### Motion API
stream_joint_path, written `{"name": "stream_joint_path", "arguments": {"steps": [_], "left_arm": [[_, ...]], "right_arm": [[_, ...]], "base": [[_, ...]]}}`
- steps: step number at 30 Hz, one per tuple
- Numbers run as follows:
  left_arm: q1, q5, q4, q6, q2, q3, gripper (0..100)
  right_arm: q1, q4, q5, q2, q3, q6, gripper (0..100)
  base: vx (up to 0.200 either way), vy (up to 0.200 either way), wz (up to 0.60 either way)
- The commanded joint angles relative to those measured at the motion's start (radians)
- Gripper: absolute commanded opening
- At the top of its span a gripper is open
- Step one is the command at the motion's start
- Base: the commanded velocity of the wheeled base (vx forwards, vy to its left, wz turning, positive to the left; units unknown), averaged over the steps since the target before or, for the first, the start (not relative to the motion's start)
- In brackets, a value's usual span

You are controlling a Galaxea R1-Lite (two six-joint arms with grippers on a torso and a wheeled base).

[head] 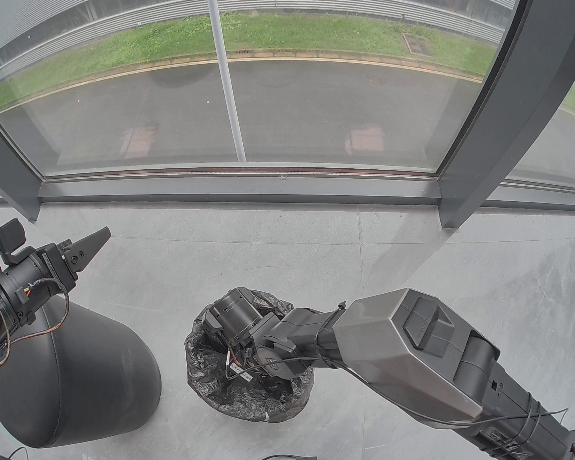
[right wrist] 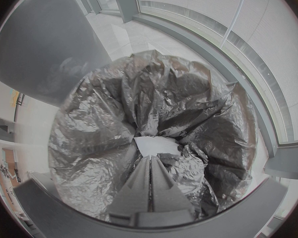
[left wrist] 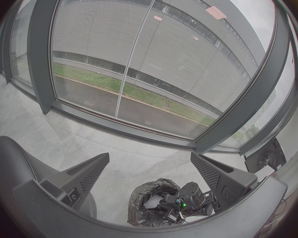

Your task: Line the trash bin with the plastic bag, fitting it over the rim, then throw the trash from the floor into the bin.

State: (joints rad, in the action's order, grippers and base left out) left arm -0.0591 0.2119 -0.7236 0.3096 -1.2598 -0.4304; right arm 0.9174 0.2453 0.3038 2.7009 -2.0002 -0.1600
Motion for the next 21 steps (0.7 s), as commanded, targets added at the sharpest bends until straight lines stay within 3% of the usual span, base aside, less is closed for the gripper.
{"name": "stream_joint_path", "arguments": {"steps": [1, 8, 21], "left_arm": [[-0.007, 0.000, 0.001, 0.000, -0.004, 0.002, 100], [-0.008, 0.000, 0.000, 0.000, -0.007, 0.002, 100], [-0.008, 0.000, 0.000, -0.001, -0.015, 0.004, 100]], "right_arm": [[-0.015, -0.020, 0.003, 0.039, 0.000, -0.016, 0], [-0.034, -0.078, 0.005, 0.074, 0.000, -0.075, 0], [-0.060, -0.100, 0.003, 0.105, 0.000, -0.076, 0]], "base": [[0.000, 0.000, 0.00], [0.000, 0.000, 0.00], [0.000, 0.000, 0.00]]}}
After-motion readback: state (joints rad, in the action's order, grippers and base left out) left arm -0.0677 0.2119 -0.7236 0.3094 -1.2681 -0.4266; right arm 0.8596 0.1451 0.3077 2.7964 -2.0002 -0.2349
